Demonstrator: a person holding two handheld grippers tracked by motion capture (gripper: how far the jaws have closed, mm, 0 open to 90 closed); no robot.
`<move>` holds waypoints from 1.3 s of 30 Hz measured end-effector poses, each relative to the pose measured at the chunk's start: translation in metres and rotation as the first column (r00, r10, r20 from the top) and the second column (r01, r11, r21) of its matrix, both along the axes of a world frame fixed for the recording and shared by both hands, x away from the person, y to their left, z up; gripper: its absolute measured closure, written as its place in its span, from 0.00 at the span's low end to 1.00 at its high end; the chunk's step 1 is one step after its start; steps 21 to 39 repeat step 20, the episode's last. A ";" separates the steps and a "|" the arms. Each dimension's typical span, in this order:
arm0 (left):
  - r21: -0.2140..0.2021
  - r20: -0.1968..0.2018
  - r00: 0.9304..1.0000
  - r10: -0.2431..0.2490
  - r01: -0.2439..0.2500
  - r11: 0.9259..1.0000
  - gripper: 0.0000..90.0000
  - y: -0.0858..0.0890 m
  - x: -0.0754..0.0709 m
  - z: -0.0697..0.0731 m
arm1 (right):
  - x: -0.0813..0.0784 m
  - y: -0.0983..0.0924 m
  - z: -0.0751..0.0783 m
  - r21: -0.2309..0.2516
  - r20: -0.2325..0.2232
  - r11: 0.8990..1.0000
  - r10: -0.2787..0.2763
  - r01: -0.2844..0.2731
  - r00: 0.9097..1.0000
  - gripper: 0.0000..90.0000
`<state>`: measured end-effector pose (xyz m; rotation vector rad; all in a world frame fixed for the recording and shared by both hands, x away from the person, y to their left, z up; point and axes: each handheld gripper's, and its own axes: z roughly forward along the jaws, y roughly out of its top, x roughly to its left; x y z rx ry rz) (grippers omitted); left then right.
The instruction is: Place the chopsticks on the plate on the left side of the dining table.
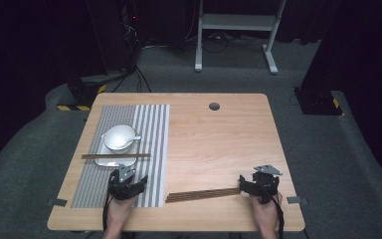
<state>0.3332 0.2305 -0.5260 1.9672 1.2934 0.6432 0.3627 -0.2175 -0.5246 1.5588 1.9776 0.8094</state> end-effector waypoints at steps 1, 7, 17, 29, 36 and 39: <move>0.003 -0.006 1.000 0.000 0.000 1.000 0.46 0.000 0.000 0.000 | 0.000 0.000 0.000 0.000 0.000 1.000 0.000 0.000 1.000 0.15; -0.020 -0.028 1.000 0.009 -0.010 1.000 0.40 0.003 0.003 0.000 | 0.000 0.000 0.000 0.000 -0.001 1.000 0.002 -0.002 1.000 0.15; -0.022 -0.029 0.999 0.015 -0.016 1.000 0.39 0.003 0.003 -0.001 | -0.006 0.004 0.000 -0.002 -0.003 1.000 -0.027 0.027 1.000 0.13; -0.022 -0.029 0.999 0.015 -0.016 1.000 0.38 0.003 0.003 -0.001 | -0.011 0.006 0.000 0.000 -0.003 0.999 -0.038 0.038 0.999 0.13; -0.022 -0.029 0.999 0.015 -0.016 1.000 0.38 0.003 0.003 -0.001 | -0.011 0.006 0.000 0.000 -0.003 0.999 -0.038 0.038 0.999 0.13; -0.022 -0.029 0.999 0.015 -0.016 1.000 0.38 0.003 0.003 -0.001 | -0.011 0.006 0.000 0.000 -0.003 0.999 -0.038 0.038 0.999 0.13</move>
